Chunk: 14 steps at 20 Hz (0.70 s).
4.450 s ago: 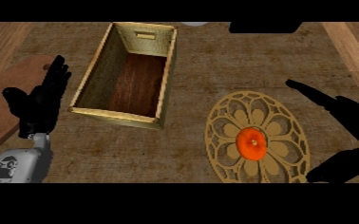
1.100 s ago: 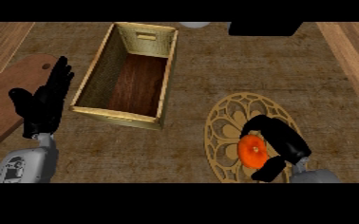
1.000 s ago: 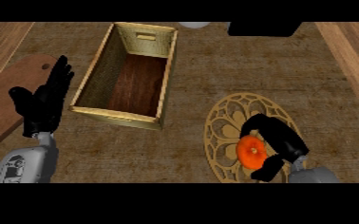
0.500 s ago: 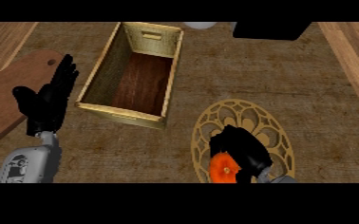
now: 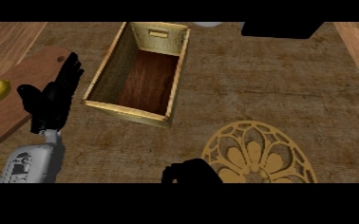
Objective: Pick the squash from the placemat and place it in the basket
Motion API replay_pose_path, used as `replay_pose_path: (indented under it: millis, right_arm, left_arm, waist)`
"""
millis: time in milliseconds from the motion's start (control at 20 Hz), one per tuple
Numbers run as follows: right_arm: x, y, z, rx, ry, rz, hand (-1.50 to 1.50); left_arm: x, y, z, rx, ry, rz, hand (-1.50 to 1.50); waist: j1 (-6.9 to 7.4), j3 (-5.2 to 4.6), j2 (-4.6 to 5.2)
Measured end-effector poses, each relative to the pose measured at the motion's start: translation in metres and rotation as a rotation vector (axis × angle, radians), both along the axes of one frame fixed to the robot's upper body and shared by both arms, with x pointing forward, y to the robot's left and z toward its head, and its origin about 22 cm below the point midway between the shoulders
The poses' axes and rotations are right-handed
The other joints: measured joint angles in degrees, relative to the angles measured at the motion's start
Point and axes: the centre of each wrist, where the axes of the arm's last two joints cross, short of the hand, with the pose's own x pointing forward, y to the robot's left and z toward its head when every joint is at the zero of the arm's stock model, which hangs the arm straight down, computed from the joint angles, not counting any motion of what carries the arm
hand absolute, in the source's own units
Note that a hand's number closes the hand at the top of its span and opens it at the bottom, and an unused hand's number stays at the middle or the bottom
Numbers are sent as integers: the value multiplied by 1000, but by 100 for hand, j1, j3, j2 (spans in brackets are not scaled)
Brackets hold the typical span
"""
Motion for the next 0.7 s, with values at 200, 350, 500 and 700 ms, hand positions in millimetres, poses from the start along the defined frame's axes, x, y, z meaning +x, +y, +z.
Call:
replay_pose_path:
  millis: [200, 350, 500, 700]
  right_arm:
    - [-29, 26, 14, 197, -26, -33, 150]
    - [-50, 40, 28, 331, -55, -68, 150]
    - [-53, 41, 28, 377, -87, -111, 150]
    - [-54, 41, 27, 389, -141, -170, 150]
  left_arm:
    - [2, 0, 2, -1, -2, 1, 0]
    - [2, 2, 1, 0, 3, 12, 0]
    - [1, 3, -2, 1, 15, 19, 0]
    - [1, 6, -2, 2, 16, 32, 0]
  waist:
    - [-50, 31, 2]
    - [-105, 28, -16]
    - [-147, 13, -41]
    - [-209, -7, -64]
